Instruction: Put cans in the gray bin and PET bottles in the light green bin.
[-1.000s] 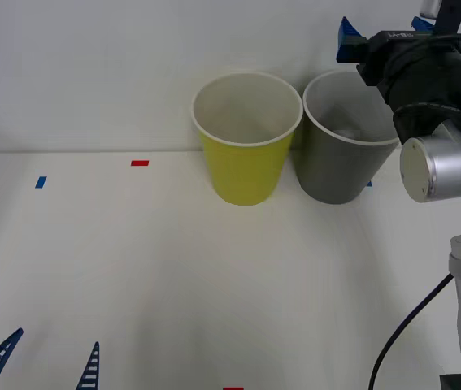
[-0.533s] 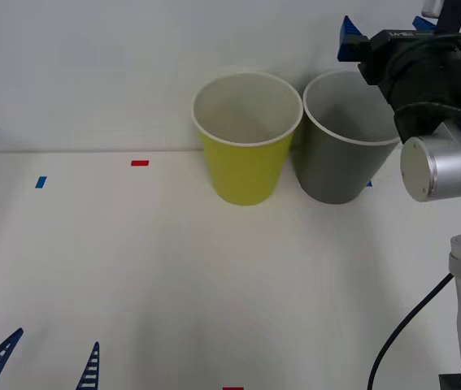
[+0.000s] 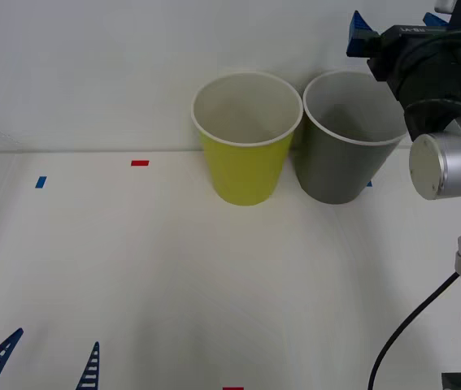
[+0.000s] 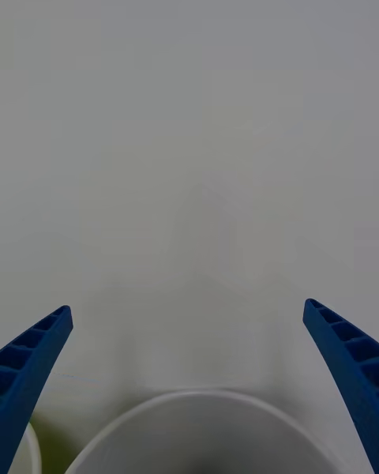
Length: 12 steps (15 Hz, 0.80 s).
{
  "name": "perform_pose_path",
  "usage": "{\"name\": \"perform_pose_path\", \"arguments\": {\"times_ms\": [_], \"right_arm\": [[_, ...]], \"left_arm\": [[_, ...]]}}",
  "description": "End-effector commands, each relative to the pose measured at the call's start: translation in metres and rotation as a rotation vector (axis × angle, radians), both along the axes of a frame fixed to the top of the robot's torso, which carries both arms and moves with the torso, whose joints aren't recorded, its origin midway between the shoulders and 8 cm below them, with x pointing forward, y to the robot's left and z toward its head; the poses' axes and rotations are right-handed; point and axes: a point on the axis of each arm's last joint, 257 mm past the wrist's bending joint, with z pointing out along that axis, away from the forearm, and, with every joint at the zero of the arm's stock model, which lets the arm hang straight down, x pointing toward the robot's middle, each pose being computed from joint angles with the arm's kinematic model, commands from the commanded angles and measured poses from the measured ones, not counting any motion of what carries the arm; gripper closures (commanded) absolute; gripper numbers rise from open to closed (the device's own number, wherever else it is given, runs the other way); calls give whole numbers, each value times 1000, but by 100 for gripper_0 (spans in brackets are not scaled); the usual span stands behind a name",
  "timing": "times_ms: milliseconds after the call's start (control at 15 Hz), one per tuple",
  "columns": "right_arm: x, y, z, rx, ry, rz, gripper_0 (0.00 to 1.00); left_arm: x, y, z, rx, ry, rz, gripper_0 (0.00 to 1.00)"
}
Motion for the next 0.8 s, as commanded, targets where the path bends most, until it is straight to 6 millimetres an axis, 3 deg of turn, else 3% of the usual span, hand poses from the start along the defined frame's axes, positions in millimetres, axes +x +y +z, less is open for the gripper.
{"name": "perform_pose_path", "arguments": {"times_ms": [67, 333, 667, 800], "right_arm": [[-9, -10, 8, 5, -8, -12, 0], [-63, -20, 4, -37, 38, -37, 0], [-138, -18, -15, -52, 37, -9, 0], [-150, -25, -47, -47, 94, -10, 0]], "left_arm": [[0, 0, 0, 0, 0, 0, 0], [0, 0, 0, 0, 0, 0, 0], [0, 0, 0, 0, 0, 0, 0], [0, 0, 0, 0, 0, 0, 0]]}}
